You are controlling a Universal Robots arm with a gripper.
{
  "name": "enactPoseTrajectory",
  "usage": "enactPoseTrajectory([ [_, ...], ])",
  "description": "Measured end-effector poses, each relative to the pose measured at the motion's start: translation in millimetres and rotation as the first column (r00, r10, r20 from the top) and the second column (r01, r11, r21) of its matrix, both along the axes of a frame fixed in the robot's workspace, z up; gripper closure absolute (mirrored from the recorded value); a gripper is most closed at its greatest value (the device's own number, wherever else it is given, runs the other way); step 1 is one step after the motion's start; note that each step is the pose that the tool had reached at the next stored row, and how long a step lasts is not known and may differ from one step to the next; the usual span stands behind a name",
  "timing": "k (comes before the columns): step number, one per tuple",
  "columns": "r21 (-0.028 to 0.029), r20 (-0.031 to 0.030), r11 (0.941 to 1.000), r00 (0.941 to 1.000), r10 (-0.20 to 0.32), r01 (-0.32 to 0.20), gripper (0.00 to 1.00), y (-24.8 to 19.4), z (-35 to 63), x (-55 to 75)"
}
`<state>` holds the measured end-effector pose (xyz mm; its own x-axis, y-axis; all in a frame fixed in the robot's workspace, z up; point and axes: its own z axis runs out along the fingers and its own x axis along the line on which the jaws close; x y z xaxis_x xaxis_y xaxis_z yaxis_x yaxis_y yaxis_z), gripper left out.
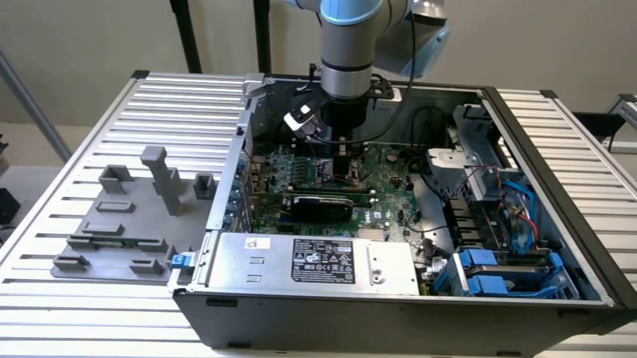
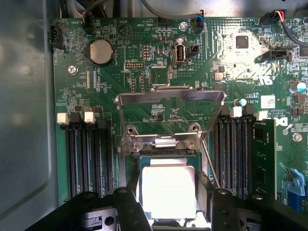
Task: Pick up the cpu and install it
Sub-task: 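Place the cpu into insertion slot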
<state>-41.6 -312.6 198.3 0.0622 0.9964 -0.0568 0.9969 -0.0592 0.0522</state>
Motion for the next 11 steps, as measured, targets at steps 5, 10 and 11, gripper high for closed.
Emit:
enactPoseTrajectory([
  [5, 0.0000, 0.0000, 1.0000, 1.0000, 0.000, 0.000, 0.45, 0.0, -0.4, -0.9],
  [10, 0.0000, 0.0000, 1.0000, 1.0000, 0.000, 0.000, 0.45, 0.0, -1.0, -1.2],
  [11, 0.0000, 0.0001, 1.0000, 1.0000, 0.000, 0.000, 0.45, 0.0, -1.1, -1.2],
])
